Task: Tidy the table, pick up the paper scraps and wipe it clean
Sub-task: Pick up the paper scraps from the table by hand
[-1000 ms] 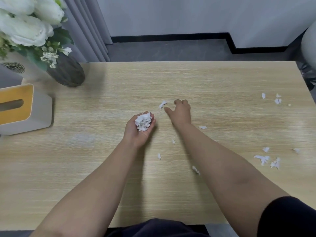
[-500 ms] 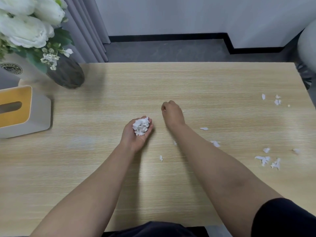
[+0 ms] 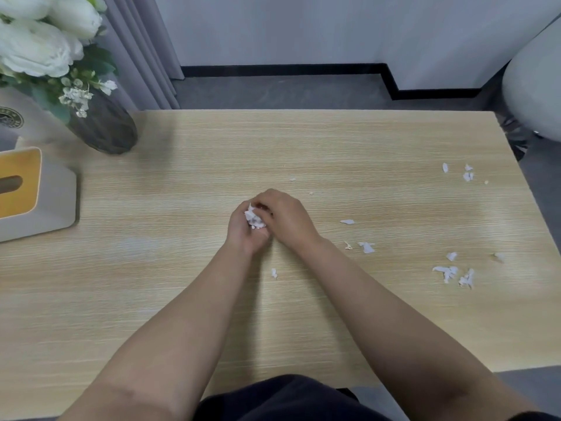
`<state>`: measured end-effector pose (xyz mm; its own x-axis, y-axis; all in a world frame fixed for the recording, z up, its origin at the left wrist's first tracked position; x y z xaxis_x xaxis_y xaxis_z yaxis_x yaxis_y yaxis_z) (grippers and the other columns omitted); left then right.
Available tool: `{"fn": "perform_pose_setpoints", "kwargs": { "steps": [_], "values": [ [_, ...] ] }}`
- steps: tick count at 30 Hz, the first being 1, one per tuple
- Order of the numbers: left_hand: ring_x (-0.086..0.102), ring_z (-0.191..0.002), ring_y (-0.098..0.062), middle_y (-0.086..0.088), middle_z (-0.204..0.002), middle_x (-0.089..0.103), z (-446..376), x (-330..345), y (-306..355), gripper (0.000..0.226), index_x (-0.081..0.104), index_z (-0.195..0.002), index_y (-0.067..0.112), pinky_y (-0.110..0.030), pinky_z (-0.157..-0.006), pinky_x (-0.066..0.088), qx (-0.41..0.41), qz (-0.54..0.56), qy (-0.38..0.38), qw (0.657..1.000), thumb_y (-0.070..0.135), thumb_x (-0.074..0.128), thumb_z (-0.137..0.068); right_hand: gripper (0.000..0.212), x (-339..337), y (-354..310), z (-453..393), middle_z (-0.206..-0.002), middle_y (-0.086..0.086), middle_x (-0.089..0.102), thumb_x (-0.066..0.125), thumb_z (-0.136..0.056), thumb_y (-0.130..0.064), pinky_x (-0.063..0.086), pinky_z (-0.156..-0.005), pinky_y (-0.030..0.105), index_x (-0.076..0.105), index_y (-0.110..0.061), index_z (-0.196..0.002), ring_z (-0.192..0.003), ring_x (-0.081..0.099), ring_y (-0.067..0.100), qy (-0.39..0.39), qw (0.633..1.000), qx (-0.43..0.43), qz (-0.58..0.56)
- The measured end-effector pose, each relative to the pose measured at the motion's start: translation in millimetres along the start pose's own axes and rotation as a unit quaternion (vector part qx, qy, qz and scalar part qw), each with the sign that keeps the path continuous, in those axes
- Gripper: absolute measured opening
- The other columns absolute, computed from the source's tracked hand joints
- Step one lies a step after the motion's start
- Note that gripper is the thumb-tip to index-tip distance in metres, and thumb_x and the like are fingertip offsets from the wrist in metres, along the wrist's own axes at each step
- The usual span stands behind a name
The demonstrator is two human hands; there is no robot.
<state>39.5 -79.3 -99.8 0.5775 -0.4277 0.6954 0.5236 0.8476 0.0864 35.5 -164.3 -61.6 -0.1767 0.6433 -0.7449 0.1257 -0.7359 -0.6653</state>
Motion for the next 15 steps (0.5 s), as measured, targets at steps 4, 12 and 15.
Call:
{"fn": "perform_pose_setpoints", "kwargs": {
  "steps": [4, 12, 15],
  "values": [
    [0.069, -0.063, -0.02, -0.009, -0.071, 0.068, -1, 0, -3, 0.029, 0.064, -0.081, 0.002, -0.026, -0.074, 0.052, 0.001, -0.013, 0.014, 1.0, 0.015, 0.042, -0.095, 0.022, 7, -7, 13, -0.106, 0.007, 0.062, 0.047, -0.094, -0.015, 0.047, -0.077, 0.037, 0.067, -0.011, -0.102, -0.099, 0.057, 0.023, -0.056, 0.993, -0.046, 0.088],
    [0.067, -0.066, -0.017, -0.008, -0.071, 0.067, 2, -9, -4, 0.023, 0.062, -0.083, 0.005, -0.023, -0.072, 0.054, 0.007, -0.002, 0.011, 1.0, 0.014, 0.044, -0.095, 0.027, 0, -7, 28, -0.104, 0.009, 0.067, 0.049, -0.088, -0.003, 0.043, -0.08, 0.031, 0.069, -0.01, -0.105, -0.097, 0.056, 0.025, 0.017, 0.995, -0.086, 0.046],
    [0.067, -0.056, -0.016, -0.008, -0.066, 0.067, 6, -5, -6, 0.021, 0.061, -0.084, 0.003, -0.02, -0.054, 0.055, -0.003, 0.011, -0.004, 1.0, 0.011, 0.044, -0.094, 0.031, -2, -5, 26, -0.102, 0.006, 0.068, 0.049, -0.088, 0.001, 0.04, -0.082, 0.026, 0.068, -0.012, -0.11, -0.097, 0.053, 0.02, 0.047, 0.997, -0.053, -0.019]
  ]
}}
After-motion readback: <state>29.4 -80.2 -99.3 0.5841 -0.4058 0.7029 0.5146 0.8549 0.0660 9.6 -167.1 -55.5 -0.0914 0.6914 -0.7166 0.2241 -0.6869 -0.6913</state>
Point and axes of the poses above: each hand's wrist, its own z-axis away from the middle knuckle, its own x-axis out of the palm, y = z × x, the point moved 2 cm from there along -z, towards the middle knuckle
